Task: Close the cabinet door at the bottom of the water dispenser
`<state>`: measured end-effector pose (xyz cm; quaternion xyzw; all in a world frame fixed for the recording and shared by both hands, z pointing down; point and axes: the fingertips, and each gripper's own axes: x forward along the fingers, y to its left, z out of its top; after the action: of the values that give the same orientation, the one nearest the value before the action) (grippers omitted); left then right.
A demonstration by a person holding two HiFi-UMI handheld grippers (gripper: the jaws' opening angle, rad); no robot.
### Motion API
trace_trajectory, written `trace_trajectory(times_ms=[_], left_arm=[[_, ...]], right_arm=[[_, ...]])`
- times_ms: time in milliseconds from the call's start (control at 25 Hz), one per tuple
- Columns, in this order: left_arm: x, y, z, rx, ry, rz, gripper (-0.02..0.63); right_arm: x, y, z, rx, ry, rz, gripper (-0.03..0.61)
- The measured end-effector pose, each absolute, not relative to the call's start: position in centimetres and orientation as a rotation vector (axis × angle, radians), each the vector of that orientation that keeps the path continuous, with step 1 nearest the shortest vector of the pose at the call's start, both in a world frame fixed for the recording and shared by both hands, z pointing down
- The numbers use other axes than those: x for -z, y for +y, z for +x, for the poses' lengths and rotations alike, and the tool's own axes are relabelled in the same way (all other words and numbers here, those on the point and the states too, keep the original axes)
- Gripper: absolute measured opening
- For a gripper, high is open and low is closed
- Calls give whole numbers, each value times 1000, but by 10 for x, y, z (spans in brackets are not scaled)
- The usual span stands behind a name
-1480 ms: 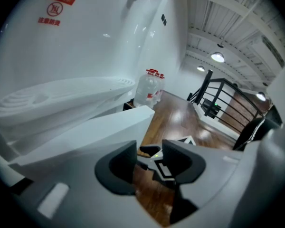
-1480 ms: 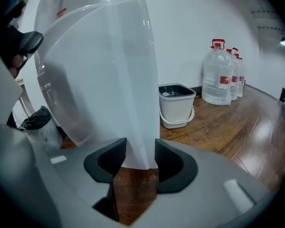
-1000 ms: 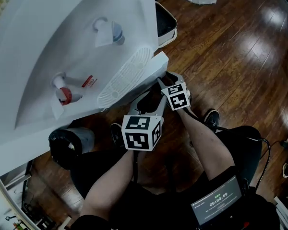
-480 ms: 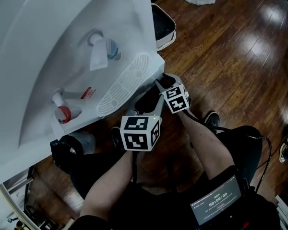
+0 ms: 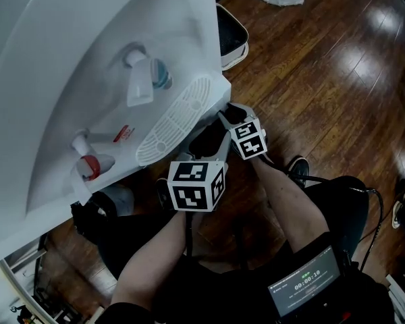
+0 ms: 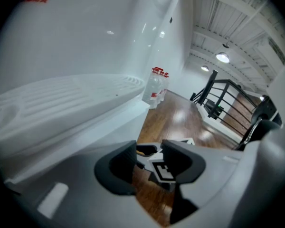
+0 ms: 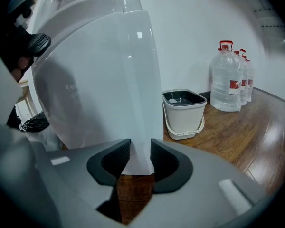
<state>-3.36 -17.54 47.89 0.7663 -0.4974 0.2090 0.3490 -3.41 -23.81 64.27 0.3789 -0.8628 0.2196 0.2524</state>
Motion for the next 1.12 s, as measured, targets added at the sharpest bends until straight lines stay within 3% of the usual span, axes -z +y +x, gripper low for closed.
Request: trace_trajectory(times_ms=[560, 1120], left_arm=[[-478, -176, -33, -532, -1274, 1985, 189], [-477, -175, -33, -516, -1271, 1973, 189]], right_arm=[[-658, -248, -11, -525, -2249, 1034, 149], [-654, -260, -14, -624, -2286, 1108, 107]])
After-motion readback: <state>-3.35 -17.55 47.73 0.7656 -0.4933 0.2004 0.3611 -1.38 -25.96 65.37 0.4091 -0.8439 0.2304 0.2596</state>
